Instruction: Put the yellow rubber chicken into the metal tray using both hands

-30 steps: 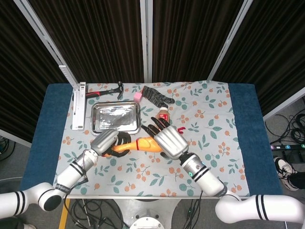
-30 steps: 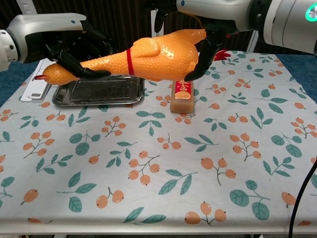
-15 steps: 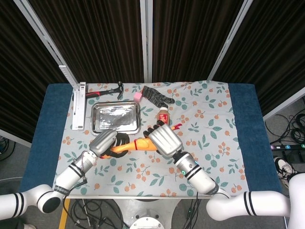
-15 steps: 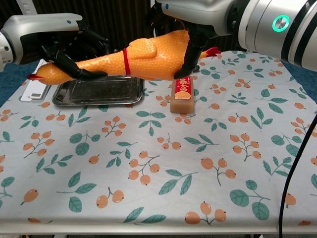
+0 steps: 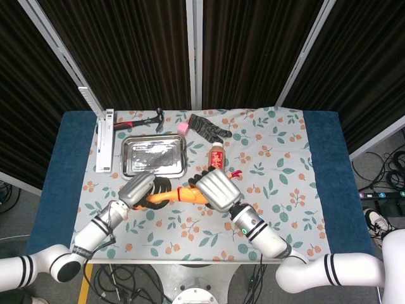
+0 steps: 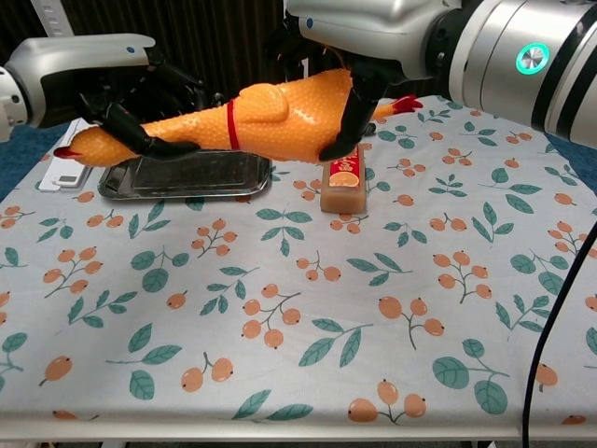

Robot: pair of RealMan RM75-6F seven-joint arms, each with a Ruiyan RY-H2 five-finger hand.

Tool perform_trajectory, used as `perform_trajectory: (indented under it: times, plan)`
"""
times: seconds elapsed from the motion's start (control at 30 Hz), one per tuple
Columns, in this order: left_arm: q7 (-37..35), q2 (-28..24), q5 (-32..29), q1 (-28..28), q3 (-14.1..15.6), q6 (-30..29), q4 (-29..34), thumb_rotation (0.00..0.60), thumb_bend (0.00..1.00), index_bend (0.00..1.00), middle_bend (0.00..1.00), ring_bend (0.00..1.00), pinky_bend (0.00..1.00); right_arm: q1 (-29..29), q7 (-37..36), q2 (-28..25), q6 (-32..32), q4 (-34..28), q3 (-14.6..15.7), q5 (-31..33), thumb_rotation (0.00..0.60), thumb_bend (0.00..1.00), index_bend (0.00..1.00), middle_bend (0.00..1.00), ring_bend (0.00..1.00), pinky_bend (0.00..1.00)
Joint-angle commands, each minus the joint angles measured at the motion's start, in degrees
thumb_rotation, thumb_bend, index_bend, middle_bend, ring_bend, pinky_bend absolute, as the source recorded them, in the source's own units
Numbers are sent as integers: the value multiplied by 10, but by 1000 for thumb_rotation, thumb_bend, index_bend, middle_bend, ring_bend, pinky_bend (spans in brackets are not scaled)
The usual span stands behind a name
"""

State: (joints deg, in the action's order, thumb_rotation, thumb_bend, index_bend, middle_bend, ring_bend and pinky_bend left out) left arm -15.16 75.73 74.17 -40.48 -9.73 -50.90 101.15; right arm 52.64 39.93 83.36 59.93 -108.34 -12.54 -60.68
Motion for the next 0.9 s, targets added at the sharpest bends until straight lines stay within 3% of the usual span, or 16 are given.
perform_trajectory:
  times: [0.03,0.1,0.13,0.17,0.23,0.3,0.5,0.73,0.77,0.83,0.9]
  plan:
    - [0,-1,0,1,1,-1,0,600,615,761,770,690,741,0,22,-2,17,3,0,14,600,294,611,714,501,259]
    - [0,-1,0,0,1,0,1,600,615,762,770,689,739,2,35,-3,22,0,-2,33,600,113,280,469,332,215]
    - [1,-2,0,0,1,-1,1,600,615,762,771,689,738,3,40,-4,23,-4,-3,46,600,57,162,377,274,198]
    - [2,-2,0,0,1,0,2,600,615,762,771,689,737,5,44,-5,24,-6,-4,53,600,19,66,285,222,183]
    - [3,-2,-1,-1,1,0,3,600,616,761,771,690,736,8,49,-8,24,-9,-4,65,600,0,0,170,175,167]
    - [5,-3,-2,-1,0,0,4,600,616,762,771,690,736,10,53,-12,24,-13,-4,75,600,0,0,103,155,161]
    - [10,-3,-6,-3,0,0,5,600,616,762,771,690,735,15,57,-30,20,-27,0,93,600,0,0,76,148,156]
    - [33,2,-9,-2,3,-6,5,600,617,764,772,690,731,21,41,-34,22,-23,-3,94,600,1,29,212,154,153]
    - [34,3,-10,-3,3,-7,6,600,616,764,772,690,731,23,39,-31,18,-21,-3,96,600,13,79,261,166,153]
    - [40,4,-12,-3,2,-8,6,600,617,765,773,690,731,29,38,-23,14,-17,-2,99,600,74,272,398,225,161]
    - [45,6,-15,-4,1,-10,4,600,617,765,773,690,731,33,39,-17,12,-15,1,97,600,172,522,559,332,191]
